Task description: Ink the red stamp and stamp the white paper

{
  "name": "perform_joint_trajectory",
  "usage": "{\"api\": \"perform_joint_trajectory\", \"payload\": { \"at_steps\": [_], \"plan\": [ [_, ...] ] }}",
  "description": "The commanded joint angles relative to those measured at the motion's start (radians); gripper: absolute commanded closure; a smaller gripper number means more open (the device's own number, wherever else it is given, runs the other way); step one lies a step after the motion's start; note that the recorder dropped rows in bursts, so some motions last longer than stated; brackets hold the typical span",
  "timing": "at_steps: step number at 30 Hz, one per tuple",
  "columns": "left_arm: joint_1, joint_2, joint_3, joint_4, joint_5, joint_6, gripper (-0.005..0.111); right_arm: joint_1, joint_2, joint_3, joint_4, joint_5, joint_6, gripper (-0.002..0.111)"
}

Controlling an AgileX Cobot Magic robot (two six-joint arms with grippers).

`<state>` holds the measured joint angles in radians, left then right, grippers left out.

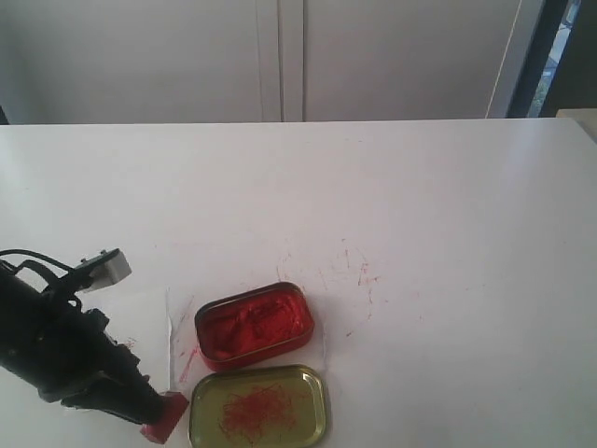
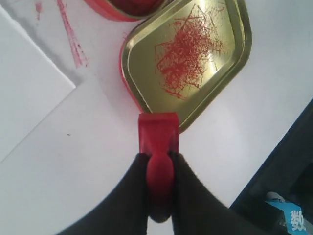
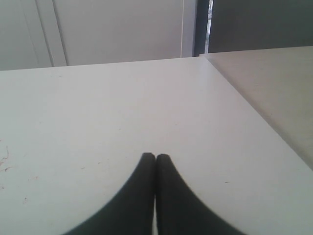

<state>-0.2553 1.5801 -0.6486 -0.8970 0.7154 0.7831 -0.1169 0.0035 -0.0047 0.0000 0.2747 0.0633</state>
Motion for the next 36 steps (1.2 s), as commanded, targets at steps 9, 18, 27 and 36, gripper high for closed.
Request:
{"api": "perform_joint_trajectory", "payload": {
  "at_steps": [9,18,27,36],
  "plan": [
    [0.173,-0.072,0.117,-0.317,0.125,0.256,0.107,-0.003,-0.004,0.005,0.0,-0.015,0.001,0.108],
    [0.186,-0.074,0.128,-0.435,0.204,0.422,0.107,-0.003,-0.004,0.005,0.0,-0.013,0.001,0.108],
    [0.184,-0.074,0.14,-0.475,0.19,0.466,0.107,-0.003,-0.004,0.005,0.0,-0.013,0.001,0.108],
    [0.184,-0.074,0.19,-0.576,0.149,0.557,0.107,-0.003,-0.004,0.005,0.0,-0.015,0.001,0.108]
  ]
}}
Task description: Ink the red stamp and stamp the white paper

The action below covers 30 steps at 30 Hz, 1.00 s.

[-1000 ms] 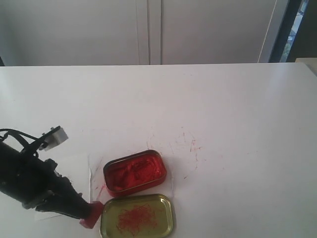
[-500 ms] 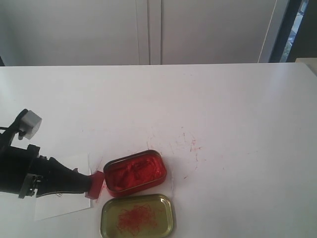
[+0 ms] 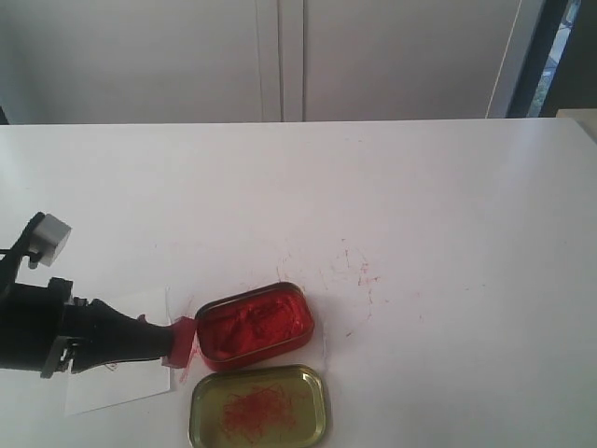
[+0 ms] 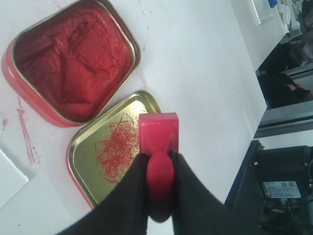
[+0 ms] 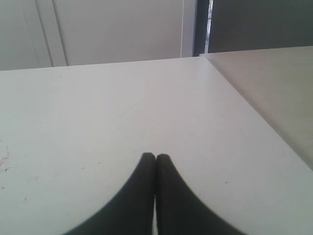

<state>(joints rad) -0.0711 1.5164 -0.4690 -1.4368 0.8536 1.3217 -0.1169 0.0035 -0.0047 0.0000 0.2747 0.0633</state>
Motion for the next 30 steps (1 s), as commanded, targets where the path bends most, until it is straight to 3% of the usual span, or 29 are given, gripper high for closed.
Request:
{"api": "perform_joint_trajectory", "payload": {
  "at_steps": [1,19,30],
  "plan": [
    [0.0,-0.008,0.01,-0.036,0.01,0.018,0.107,-0.003,-0.004,0.005,0.0,-0.015,0.001,0.108],
    [0.0,0.099,0.015,-0.064,0.024,0.014,0.107,-0.003,-0.004,0.005,0.0,-0.015,0.001,0.108],
    [-0.001,0.117,0.02,-0.051,-0.071,-0.026,0.107,-0.003,-0.004,0.005,0.0,-0.013,0.001,0.108]
  ]
}}
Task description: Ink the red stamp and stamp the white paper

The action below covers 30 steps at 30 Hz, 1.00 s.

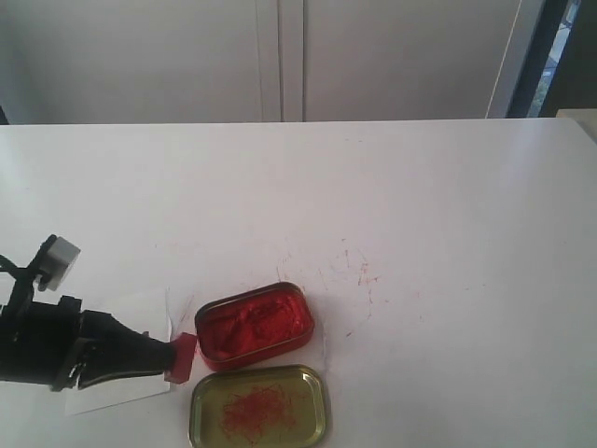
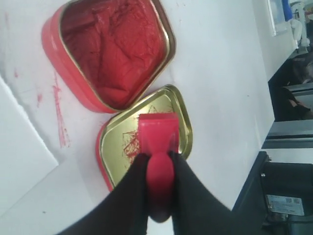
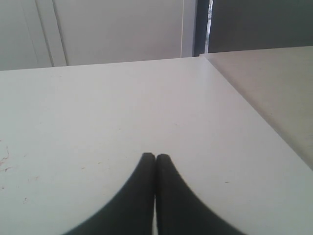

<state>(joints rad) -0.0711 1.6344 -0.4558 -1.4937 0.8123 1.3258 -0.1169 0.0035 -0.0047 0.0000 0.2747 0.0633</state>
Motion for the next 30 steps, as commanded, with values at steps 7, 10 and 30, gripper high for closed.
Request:
{"api": "perform_joint_trajectory", "payload": {
  "at_steps": [7,10,30],
  "plan": [
    [-0.001,-0.001,0.029,0.021,-0.05,-0.073,0.107,-0.003,-0.004,0.005,0.0,-0.013,0.001,0.108],
    [-0.001,-0.001,0.048,0.021,-0.044,-0.073,0.107,-0.003,-0.004,0.005,0.0,-0.013,0.001,0.108],
    [-0.001,-0.001,0.084,0.019,-0.078,-0.073,0.107,-0.003,-0.004,0.005,0.0,-0.013,0.001,0.108]
  ]
}}
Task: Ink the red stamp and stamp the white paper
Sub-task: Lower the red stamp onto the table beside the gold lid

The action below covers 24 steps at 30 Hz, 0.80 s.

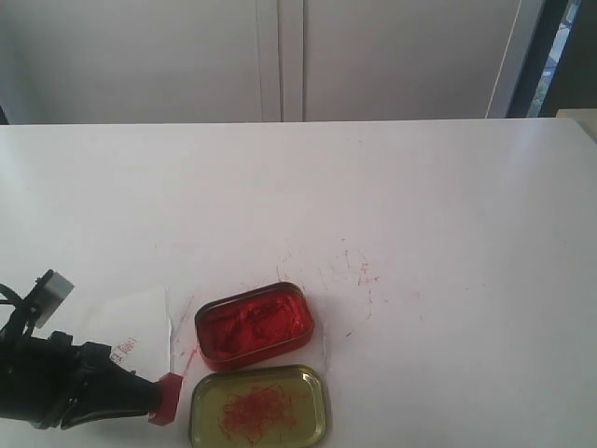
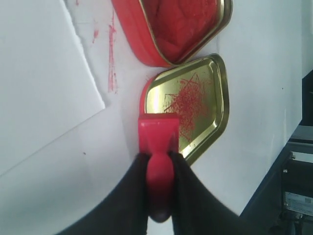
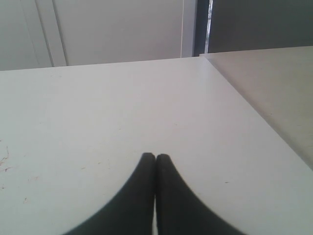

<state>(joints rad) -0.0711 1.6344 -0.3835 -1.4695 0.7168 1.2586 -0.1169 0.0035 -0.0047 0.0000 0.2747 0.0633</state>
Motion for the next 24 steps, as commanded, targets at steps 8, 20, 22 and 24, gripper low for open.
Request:
{"api": "perform_joint_trajectory", "payload": {
  "at_steps": [8,20,22,24],
  "plan": [
    [-0.001,-0.001,0.023,-0.003,-0.019,-0.005,0.107,-0.003,-0.004,0.005,0.0,-0.015,0.001,0.108],
    [-0.001,-0.001,0.023,0.021,-0.078,-0.055,0.105,-0.003,-0.004,0.005,0.0,-0.013,0.001,0.108],
    [-0.001,-0.001,0.023,0.022,-0.088,-0.062,0.1,-0.003,-0.004,0.005,0.0,-0.013,0.001,0.108],
    [-0.001,-0.001,0.023,0.037,-0.102,-0.083,0.091,-0.003,-0.004,0.005,0.0,-0.015,0.001,0.108]
  ]
}}
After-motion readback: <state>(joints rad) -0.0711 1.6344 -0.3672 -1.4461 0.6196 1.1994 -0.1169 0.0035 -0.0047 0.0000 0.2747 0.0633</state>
